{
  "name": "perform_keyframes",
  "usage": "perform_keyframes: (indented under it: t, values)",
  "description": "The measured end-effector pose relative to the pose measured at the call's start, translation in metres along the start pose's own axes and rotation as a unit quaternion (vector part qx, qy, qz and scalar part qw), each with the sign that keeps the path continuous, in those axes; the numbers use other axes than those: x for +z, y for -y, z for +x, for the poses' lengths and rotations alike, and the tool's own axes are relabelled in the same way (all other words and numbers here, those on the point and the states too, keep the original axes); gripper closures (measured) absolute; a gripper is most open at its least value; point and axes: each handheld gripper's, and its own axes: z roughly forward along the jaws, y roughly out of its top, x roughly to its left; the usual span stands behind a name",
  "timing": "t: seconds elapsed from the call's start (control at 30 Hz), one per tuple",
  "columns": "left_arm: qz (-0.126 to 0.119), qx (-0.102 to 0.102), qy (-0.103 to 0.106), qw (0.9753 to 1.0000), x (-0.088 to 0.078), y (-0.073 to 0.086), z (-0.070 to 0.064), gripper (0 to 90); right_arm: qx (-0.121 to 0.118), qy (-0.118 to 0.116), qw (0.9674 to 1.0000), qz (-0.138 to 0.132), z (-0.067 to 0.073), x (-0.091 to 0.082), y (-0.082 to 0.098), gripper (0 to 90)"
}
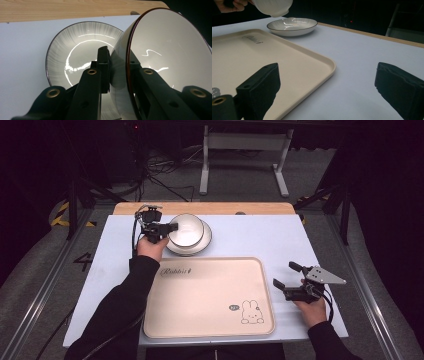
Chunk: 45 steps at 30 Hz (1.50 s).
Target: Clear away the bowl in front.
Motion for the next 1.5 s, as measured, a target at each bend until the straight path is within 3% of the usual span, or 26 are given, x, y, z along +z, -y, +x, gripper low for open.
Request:
perform_keyframes:
  t: [0.27, 0.6, 0.67, 1.07, 1.23, 1.33, 1.5]
  values:
    - [0.022, 0.022, 0.037, 0.9988, -0.008, 0.003, -0.007, 79.3, 0.0, 0.0, 1.0, 0.0, 0.0, 0.0, 0.0, 6.5]
    - [0.032, 0.05, 0.069, 0.9959, -0.024, 0.005, -0.021, 79.4, 0.001, 0.0, 1.0, 0.0, 0.0, 0.0, 0.0, 6.5]
    - [0.034, 0.069, 0.075, 0.9942, -0.029, 0.006, -0.026, 79.5, 0.001, 0.0, 1.0, 0.0, 0.0, 0.0, 0.0, 6.5]
    - [0.045, 0.109, 0.099, 0.9881, -0.035, 0.01, -0.049, 79.5, 0.001, 0.0, 1.0, -0.001, 0.0, 0.0, 0.0, 6.5]
    - [0.048, 0.126, 0.112, 0.9844, -0.039, 0.014, -0.059, 79.5, 0.001, 0.0, 1.0, 0.0, 0.0, 0.0, 0.0, 6.5]
    - [0.047, 0.152, 0.113, 0.9807, -0.044, 0.019, -0.066, 79.5, 0.001, -0.002, 1.0, -0.001, 0.0, 0.0, 0.0, 6.5]
    - [0.042, 0.15, 0.128, 0.9793, -0.05, 0.026, -0.069, 79.5, 0.0, -0.001, 1.0, 0.0, 0.0, 0.0, 0.0, 6.5]
